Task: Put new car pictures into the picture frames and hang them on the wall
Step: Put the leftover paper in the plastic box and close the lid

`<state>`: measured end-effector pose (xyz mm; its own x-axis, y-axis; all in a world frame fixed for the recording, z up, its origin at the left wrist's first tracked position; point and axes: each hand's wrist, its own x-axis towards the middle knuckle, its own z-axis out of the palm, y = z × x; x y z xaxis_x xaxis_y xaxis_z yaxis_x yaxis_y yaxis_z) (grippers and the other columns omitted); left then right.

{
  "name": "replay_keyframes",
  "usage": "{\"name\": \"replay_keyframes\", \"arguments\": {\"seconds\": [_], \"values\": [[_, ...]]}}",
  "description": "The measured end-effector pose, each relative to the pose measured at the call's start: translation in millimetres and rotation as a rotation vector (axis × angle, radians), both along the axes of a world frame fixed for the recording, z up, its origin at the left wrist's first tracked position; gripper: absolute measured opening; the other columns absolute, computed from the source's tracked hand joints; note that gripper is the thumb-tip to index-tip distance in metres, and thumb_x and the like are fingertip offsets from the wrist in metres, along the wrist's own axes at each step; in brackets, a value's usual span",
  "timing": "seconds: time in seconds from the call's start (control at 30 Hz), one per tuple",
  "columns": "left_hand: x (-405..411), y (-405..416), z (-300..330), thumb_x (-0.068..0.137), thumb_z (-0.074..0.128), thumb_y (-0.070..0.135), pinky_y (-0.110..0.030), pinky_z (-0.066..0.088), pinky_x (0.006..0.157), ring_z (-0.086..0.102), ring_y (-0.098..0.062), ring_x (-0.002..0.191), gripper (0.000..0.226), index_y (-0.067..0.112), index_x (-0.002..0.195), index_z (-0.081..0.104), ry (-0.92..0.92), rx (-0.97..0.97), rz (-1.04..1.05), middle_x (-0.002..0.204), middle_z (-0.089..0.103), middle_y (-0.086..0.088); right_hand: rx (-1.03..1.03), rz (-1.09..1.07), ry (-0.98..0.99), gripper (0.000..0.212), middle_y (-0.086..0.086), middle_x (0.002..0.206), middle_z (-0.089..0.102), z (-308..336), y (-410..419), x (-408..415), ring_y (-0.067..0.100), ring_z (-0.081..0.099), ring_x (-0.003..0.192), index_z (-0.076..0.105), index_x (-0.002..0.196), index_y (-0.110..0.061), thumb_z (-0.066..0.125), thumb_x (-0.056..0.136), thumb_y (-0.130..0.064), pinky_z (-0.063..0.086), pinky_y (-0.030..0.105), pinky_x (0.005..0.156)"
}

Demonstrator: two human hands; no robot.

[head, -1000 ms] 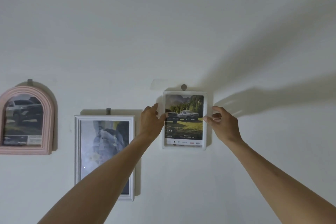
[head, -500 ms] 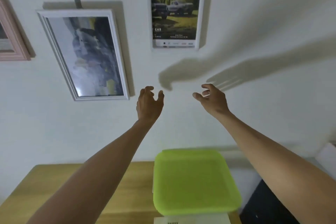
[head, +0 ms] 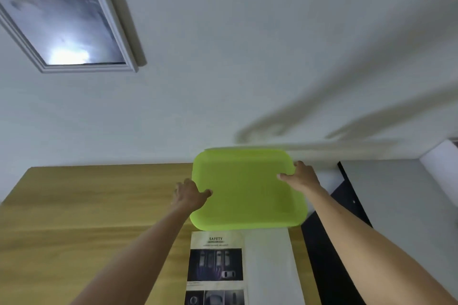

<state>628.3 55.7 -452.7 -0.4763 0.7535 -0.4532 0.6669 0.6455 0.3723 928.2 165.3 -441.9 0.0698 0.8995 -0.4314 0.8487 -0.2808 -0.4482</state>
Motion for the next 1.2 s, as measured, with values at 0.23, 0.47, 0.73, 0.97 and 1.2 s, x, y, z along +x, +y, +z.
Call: {"name": "replay_keyframes", "arguments": {"seconds": [0.23, 0.47, 0.73, 0.97, 1.2], "values": [[5.2, 8.0, -35.4, 0.07, 0.073, 0.067, -0.038, 0.057, 0.074, 0.062, -0.032, 0.095, 0.062, 0.01, 0.081, 0.049, -0.001, -0.135, -0.003, 0.112, 0.06, -0.013, -0.062, 0.016, 0.016, 0.102, 0.015, 0.15, 0.038, -29.4, 38.9, 18.4, 0.034, 0.042, 0.135, 0.032, 0.148, -0.006, 0.077, 0.074, -0.06, 0.045, 0.042, 0.103], [1.6, 12.5, -47.6, 0.066, 0.08, 0.06, -0.037, 0.047, 0.072, 0.058, -0.031, 0.104, 0.082, 0.007, 0.121, 0.05, 0.016, -0.151, 0.053, 0.12, 0.056, -0.014, -0.163, 0.08, -0.003, 0.095, 0.011, 0.137, 0.053, -37.2, 71.4, 12.7, 0.031, 0.047, 0.129, 0.047, 0.136, -0.007, 0.087, 0.064, -0.053, 0.047, 0.039, 0.1], [0.0, 16.0, -51.0, 0.062, 0.084, 0.057, -0.042, 0.052, 0.082, 0.057, -0.033, 0.107, 0.088, 0.009, 0.126, 0.048, -0.016, -0.139, 0.091, 0.124, 0.055, -0.015, -0.228, 0.047, 0.014, 0.113, 0.013, 0.122, 0.058, -63.6, 95.3, 21.4, 0.031, 0.049, 0.125, 0.061, 0.117, -0.01, 0.09, 0.022, -0.064, 0.05, 0.041, 0.097], [-5.7, 9.5, -47.2, 0.049, 0.086, 0.065, -0.048, 0.058, 0.076, 0.062, -0.037, 0.097, 0.098, 0.015, 0.123, 0.046, -0.057, -0.096, 0.122, 0.121, 0.051, -0.012, -0.223, -0.027, 0.22, 0.117, 0.003, 0.115, 0.068, -100.1, 111.2, 49.3, 0.022, 0.068, 0.101, 0.065, 0.112, -0.021, 0.094, 0.007, -0.062, 0.055, 0.041, 0.091], [-8.2, -0.6, -32.0, 0.051, 0.085, 0.064, -0.047, 0.057, 0.079, 0.059, -0.032, 0.101, 0.096, 0.015, 0.124, 0.046, -0.069, -0.005, 0.108, 0.114, 0.055, -0.007, -0.144, -0.004, 0.381, 0.033, 0.005, 0.1, 0.071, 3.5, 53.3, 13.8, 0.024, 0.066, 0.096, 0.064, 0.085, -0.02, 0.089, 0.068, -0.008, 0.051, 0.037, 0.091]]}}
